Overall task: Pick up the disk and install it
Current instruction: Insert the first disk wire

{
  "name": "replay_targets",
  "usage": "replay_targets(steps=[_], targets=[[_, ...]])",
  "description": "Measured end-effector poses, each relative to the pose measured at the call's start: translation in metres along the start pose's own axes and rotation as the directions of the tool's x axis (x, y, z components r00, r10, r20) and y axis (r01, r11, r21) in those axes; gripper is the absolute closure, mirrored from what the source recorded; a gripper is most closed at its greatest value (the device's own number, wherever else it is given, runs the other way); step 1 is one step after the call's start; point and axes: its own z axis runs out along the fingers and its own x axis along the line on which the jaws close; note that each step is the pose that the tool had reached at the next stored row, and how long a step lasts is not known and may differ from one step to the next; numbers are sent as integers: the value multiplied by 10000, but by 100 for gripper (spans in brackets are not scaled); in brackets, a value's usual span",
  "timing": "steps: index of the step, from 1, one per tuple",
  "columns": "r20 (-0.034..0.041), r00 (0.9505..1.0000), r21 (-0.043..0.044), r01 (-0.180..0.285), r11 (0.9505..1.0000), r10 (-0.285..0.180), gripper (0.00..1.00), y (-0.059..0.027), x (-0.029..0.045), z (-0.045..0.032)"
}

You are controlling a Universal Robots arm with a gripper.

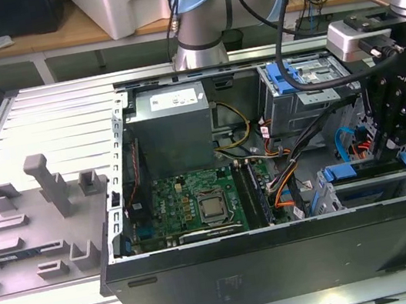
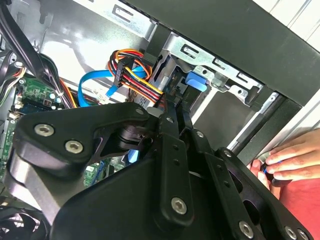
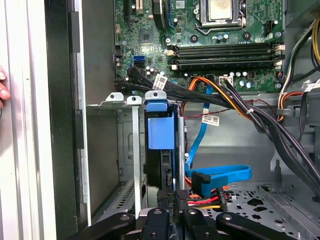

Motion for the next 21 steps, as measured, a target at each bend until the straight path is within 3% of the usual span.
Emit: replay_targets(steps=[9, 18, 20, 21], targets=[[3, 10000, 0, -4, 10000, 4, 83, 0, -2, 15], [6, 10000, -1, -13, 10000, 13, 83, -2, 5, -46], [32, 10000, -5, -42, 10000, 42, 83, -2, 6, -47], [86, 9999, -9, -60, 10000, 60, 83, -2, 9, -45]])
